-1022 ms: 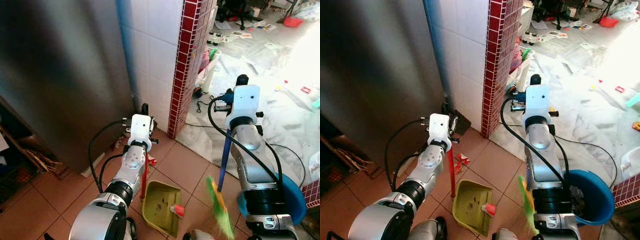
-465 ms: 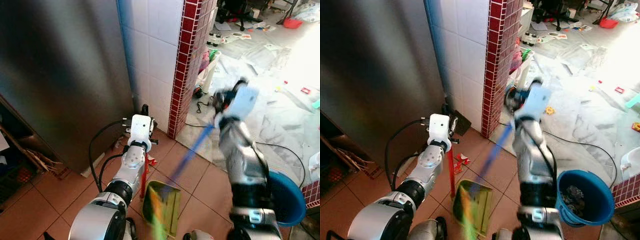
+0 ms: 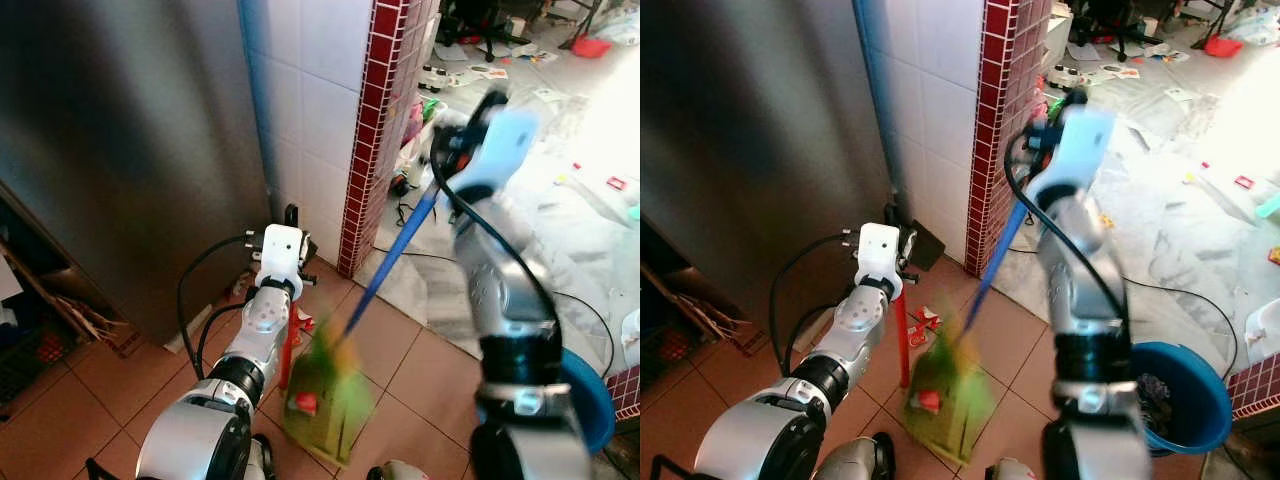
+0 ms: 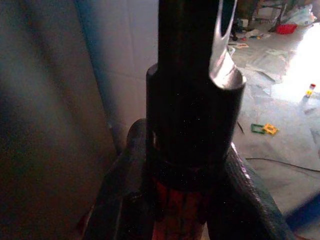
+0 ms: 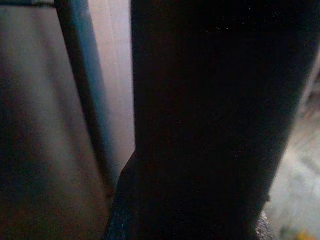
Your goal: Sweep floor
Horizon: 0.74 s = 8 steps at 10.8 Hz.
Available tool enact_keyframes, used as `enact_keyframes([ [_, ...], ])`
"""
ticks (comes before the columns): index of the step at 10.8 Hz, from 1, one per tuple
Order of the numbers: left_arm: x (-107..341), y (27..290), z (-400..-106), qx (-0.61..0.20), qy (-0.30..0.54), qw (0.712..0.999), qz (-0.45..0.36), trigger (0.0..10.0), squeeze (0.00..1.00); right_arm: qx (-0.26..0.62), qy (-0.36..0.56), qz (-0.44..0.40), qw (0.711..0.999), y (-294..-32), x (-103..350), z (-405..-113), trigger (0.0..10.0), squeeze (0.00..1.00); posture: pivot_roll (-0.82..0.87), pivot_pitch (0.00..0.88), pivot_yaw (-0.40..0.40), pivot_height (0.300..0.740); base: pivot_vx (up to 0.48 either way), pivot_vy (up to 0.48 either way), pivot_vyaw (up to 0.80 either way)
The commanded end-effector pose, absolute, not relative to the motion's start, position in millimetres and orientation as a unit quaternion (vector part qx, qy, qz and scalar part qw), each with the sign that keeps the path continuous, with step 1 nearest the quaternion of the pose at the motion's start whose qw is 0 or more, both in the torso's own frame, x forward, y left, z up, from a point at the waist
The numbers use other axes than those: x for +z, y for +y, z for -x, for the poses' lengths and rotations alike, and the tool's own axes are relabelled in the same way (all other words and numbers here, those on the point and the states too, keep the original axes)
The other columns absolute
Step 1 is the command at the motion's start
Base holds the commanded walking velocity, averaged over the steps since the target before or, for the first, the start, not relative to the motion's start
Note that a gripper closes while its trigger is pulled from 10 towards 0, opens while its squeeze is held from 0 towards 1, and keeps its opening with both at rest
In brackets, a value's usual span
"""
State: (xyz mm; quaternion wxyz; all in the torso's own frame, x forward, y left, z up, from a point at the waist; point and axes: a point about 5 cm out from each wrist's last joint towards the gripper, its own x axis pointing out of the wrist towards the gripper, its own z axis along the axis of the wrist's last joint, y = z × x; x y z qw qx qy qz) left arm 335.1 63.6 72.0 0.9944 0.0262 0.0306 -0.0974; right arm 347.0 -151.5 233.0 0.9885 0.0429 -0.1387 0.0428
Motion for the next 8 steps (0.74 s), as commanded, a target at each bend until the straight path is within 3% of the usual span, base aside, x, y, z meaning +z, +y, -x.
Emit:
enact_keyframes([
  [1,79.4,65.1,-340.9,-0.100,0.023,0.994,-0.027,10.0,0.00,0.047,-0.195,-0.010,0.980,-150.6,254.1,-346.5,10.0,0.00,-0.14,0.024,0.036,0.740,0.000,0.000,0.00],
  [4,87.0,73.9,-346.0,-0.099,0.007,0.995,-0.024,10.0,0.00,0.035,-0.203,0.085,0.975,-153.9,251.4,-353.9,10.0,0.00,-0.15,0.022,0.039,0.740,0.000,0.000,0.00],
  [8,140.9,96.5,-354.2,-0.079,-0.123,0.989,0.002,10.0,0.00,0.072,-0.133,0.131,0.980,-148.1,196.9,-368.0,10.0,0.00,-0.08,0.000,0.072,0.740,0.000,0.000,0.00],
])
